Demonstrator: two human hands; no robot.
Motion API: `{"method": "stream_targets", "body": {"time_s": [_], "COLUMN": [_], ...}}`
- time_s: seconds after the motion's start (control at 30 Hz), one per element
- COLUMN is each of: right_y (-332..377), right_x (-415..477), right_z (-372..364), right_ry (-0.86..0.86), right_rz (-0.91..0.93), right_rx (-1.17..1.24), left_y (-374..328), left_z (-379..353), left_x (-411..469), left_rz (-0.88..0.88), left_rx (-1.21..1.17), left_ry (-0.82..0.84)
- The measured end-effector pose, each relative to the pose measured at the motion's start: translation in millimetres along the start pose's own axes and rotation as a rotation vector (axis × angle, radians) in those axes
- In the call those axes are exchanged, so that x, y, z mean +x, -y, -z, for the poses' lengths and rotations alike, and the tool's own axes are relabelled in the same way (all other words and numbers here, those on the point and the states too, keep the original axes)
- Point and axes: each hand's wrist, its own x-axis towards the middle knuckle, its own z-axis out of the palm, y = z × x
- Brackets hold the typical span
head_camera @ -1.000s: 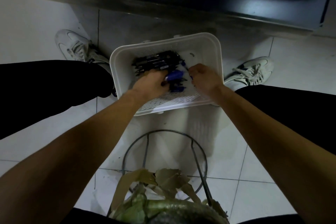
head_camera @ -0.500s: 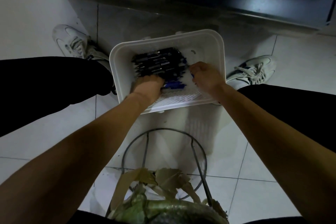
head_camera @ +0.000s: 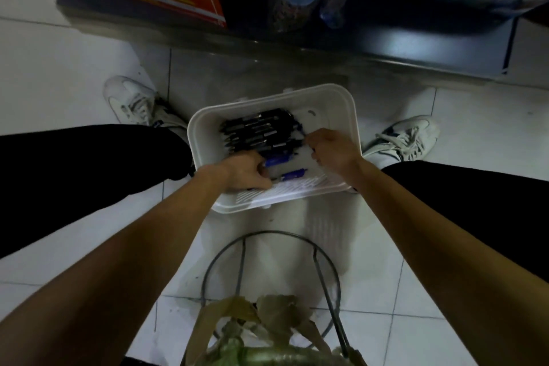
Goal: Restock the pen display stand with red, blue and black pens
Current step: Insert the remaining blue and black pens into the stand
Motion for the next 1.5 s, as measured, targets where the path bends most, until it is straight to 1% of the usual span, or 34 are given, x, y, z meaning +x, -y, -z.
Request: {"method": "stream_targets", "body": {"time_s": [0.07, 0.2, 0.33, 0.4, 0.5, 0.57, 0.6, 0.7, 0.77, 0.93, 1.07, 1.13, 1.2, 1.37, 1.43, 1.5], "right_y": [-0.8, 0.5, -1.3, -1.1, -0.1, -0.8, -1.8, -8.2, -13.6, -14.9, -10.1, -9.1, -9.2, -11.4, -12.1, -12.8], "right_x": [-2.4, -14.6, -25.5, -24.7, -25.6, -30.5, -35.1, -44.6, -44.6, -43.0, -35.4, -29.8, -23.4, -14.9, -19.2, -25.6], "right_z": [-0.6, 0.3, -3.9, -5.5, -5.4, -5.3, -5.8, -11.9, -17.6, -28.4, -34.0, -35.6, -35.1, -26.7, -17.9, -9.6], "right_ry": [-0.026, -0.009, 0.031, 0.041, 0.055, 0.068, 0.086, 0.157, 0.174, 0.184, 0.189, 0.197, 0.216, 0.241, 0.245, 0.227], "right_rz": [0.003, 0.047, 0.046, 0.033, 0.036, 0.067, 0.087, 0.140, 0.175, 0.247, 0.287, 0.284, 0.254, 0.230, 0.238, 0.271], "right_rx": [-0.005, -0.094, -0.245, -0.243, -0.221, -0.293, -0.368, -0.635, -0.722, -0.816, -0.865, -0.901, -0.887, -0.864, -0.847, -0.848], "left_y": [-3.6, -7.0, -10.6, -18.3, -34.1, -43.1, -46.9, -57.9, -64.3, -71.4, -76.1, -76.5, -76.4, -77.0, -76.2, -73.4], "left_z": [-1.2, 4.6, 5.9, 4.7, 10.8, 18.7, 22.1, 31.4, 34.7, 30.6, 21.6, 19.4, 19.1, 16.8, 17.7, 19.1], "left_x": [-1.2, -4.3, -1.2, 3.5, 8.4, 11.2, 12.4, 16.1, 20.7, 44.1, 64.7, 72.3, 75.3, 78.0, 77.2, 71.9], "left_rz": [-0.018, -0.023, 0.011, 0.004, 0.004, -0.034, -0.060, -0.128, -0.159, -0.187, -0.199, -0.191, -0.187, -0.250, -0.269, -0.322], "left_rx": [-0.010, 0.116, 0.168, 0.244, 0.288, 0.287, 0.254, 0.048, 0.016, 0.330, 0.594, 0.691, 0.763, 0.924, 0.915, 0.831], "left_ry": [0.007, -0.036, -0.200, -0.294, -0.461, -0.519, -0.505, -0.341, -0.272, -0.239, -0.304, -0.312, -0.314, -0.326, -0.328, -0.324]}}
